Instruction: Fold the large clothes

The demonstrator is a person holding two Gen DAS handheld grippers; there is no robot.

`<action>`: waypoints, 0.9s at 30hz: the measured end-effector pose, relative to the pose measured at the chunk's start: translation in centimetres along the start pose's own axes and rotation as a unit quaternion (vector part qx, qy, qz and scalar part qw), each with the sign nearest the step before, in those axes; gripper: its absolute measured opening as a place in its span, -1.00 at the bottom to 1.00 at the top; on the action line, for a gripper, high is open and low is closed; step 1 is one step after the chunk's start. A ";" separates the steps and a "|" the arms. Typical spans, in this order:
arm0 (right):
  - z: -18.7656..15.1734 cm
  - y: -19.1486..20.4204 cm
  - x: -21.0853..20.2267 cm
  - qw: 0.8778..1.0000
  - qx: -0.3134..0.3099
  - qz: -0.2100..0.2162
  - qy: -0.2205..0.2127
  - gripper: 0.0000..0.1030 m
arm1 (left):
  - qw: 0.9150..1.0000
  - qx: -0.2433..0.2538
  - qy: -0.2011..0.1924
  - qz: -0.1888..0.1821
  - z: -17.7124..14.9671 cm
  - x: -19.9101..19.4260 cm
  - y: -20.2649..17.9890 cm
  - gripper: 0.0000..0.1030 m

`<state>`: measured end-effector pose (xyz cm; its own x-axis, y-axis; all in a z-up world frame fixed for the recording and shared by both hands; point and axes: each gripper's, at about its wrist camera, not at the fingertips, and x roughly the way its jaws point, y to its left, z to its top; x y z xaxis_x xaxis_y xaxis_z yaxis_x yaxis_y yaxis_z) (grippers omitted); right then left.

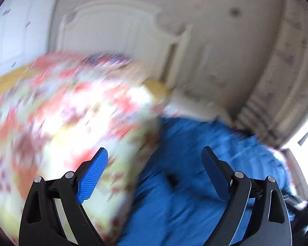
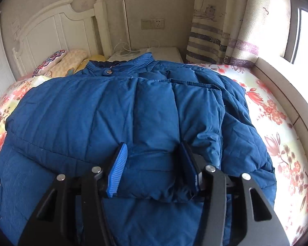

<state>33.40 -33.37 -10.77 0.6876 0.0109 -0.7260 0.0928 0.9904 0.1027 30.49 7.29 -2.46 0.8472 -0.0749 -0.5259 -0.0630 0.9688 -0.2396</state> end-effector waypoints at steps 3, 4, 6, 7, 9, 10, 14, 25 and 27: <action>0.0 0.2 0.4 1.000 -0.008 -0.004 -0.002 0.10 | 0.996 0.073 0.022 -0.036 2.5 1.6 -5.2 0.71; 0.0 0.2 0.4 1.000 -0.010 -0.004 -0.002 0.12 | 0.993 0.101 0.036 -0.045 2.9 3.0 -7.2 0.72; -0.2 0.6 0.3 1.000 -0.010 -0.001 -0.003 0.13 | 0.987 0.137 0.066 -0.049 2.7 6.1 -9.7 0.78; -0.2 0.4 0.3 1.000 -0.008 0.001 -0.003 0.13 | 0.985 0.143 0.091 -0.041 2.0 8.5 -10.5 0.78; -0.3 0.5 0.1 1.000 -0.007 0.003 -0.003 0.13 | 0.981 0.135 0.134 -0.032 0.4 12.1 -10.8 0.78; -0.3 0.4 0.1 1.000 -0.005 0.006 -0.003 0.14 | 0.976 0.139 0.169 -0.017 -1.2 14.7 -10.7 0.78; -0.1 0.2 0.1 1.000 -0.005 0.025 -0.001 0.32 | 0.973 0.173 0.151 0.000 -3.5 16.0 -10.9 0.91; 6.5 1.4 -1.6 0.998 -0.044 0.002 -0.037 0.37 | 0.973 0.174 0.153 0.001 -3.7 15.6 -10.6 0.91; 7.7 0.3 2.0 0.999 -0.039 -0.023 -0.002 0.38 | 0.973 0.174 0.153 0.001 -3.7 15.6 -10.5 0.91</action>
<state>40.30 -34.13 -6.93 0.6873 -0.0360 -0.7255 0.0689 0.9975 0.0158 42.40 -4.96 -11.16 0.6469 -0.0879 -0.7575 0.1624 0.9864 0.0242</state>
